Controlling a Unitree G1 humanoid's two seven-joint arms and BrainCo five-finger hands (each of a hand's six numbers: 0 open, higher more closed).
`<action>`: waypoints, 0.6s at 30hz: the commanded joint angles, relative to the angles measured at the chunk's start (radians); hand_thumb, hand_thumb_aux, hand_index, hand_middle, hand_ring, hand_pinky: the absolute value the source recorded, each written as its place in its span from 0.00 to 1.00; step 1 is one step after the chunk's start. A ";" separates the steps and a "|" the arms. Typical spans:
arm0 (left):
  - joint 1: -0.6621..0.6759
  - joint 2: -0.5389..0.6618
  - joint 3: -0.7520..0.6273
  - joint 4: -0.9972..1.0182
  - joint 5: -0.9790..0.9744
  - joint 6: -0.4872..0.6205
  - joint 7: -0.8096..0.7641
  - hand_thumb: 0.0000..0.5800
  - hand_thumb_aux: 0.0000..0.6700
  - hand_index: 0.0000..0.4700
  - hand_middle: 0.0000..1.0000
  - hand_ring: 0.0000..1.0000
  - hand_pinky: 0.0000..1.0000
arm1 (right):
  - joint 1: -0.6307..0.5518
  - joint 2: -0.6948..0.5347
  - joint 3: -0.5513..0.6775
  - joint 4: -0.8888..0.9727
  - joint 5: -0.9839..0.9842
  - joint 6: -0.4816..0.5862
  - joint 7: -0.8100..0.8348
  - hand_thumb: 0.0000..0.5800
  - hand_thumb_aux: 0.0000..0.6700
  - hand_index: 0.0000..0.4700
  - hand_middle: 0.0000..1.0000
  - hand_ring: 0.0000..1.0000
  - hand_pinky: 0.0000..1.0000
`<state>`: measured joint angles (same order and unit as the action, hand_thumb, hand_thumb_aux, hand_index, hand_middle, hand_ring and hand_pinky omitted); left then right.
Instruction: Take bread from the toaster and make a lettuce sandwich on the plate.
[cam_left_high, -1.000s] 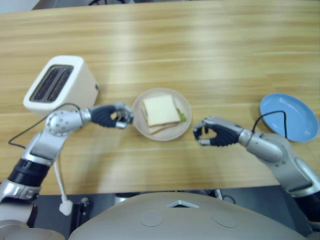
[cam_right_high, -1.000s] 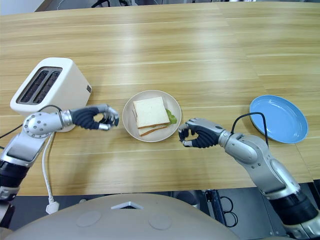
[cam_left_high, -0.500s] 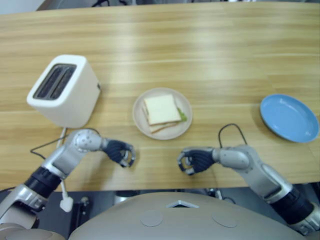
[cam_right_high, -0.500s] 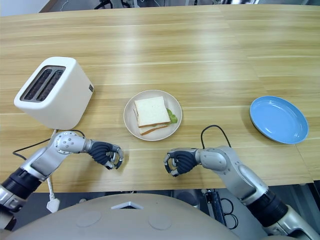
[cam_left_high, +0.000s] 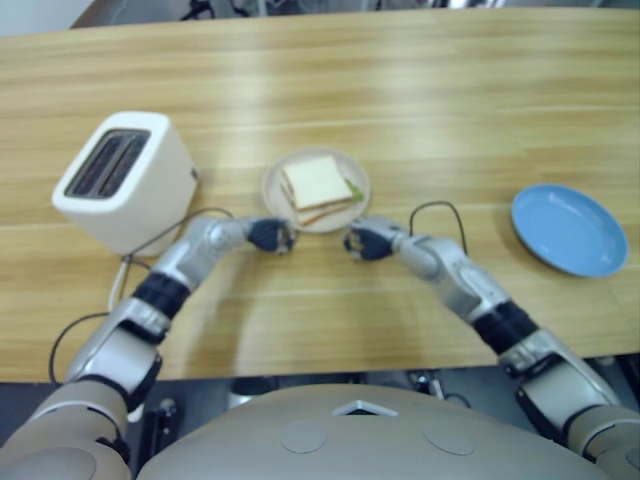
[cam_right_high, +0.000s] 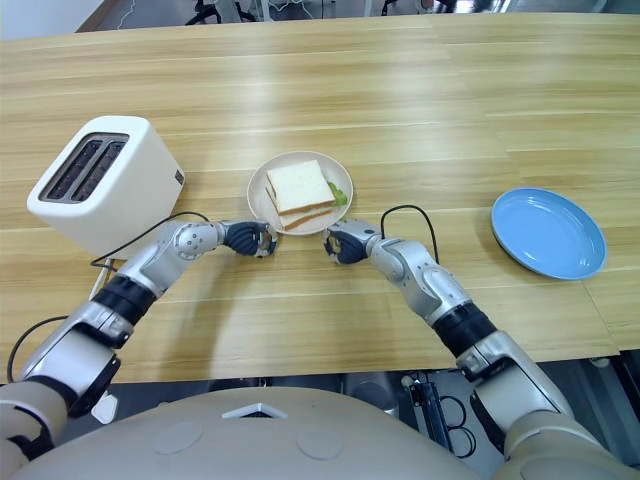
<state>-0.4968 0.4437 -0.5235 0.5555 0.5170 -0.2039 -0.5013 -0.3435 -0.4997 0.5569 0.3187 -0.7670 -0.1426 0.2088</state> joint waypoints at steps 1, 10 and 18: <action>-0.048 -0.021 -0.003 0.130 0.050 -0.018 0.101 1.00 1.00 0.98 1.00 1.00 1.00 | -0.077 0.030 0.028 0.159 -0.071 -0.054 -0.139 1.00 1.00 0.98 1.00 1.00 1.00; 0.002 0.061 0.080 -0.032 -0.025 -0.038 0.082 0.00 0.00 0.00 0.00 0.00 0.00 | -0.035 0.004 -0.013 0.092 -0.033 -0.116 -0.200 0.00 0.00 0.00 0.00 0.00 0.00; 0.194 -0.035 0.439 -0.541 -0.498 0.133 0.063 0.00 0.00 0.00 0.00 0.00 0.00 | 0.129 0.050 -0.365 -0.212 0.550 -0.146 -0.067 0.00 0.00 0.00 0.00 0.00 0.00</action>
<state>-0.3281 0.4482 -0.1560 0.0900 0.1245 -0.1279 -0.4708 -0.2376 -0.4860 0.2889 0.1470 -0.4004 -0.2980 0.1159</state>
